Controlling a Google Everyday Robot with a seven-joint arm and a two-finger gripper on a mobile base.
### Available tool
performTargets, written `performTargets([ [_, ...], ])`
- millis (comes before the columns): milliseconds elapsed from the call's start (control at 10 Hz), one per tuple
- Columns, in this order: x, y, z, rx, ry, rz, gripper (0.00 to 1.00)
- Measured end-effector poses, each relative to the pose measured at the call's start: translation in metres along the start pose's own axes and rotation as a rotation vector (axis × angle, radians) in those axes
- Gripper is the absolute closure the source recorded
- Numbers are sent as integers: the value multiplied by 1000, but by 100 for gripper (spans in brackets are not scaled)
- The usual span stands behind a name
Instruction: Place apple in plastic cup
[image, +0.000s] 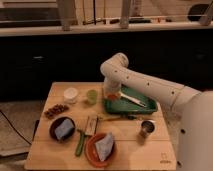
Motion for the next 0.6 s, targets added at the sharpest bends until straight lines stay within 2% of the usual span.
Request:
performTargets([
  [200,1,-3,1,16,0,-20,100],
  [500,-2,-22,-9,63,1,-66,100],
  [600,-1,-21,-12,70,9,-76,100],
])
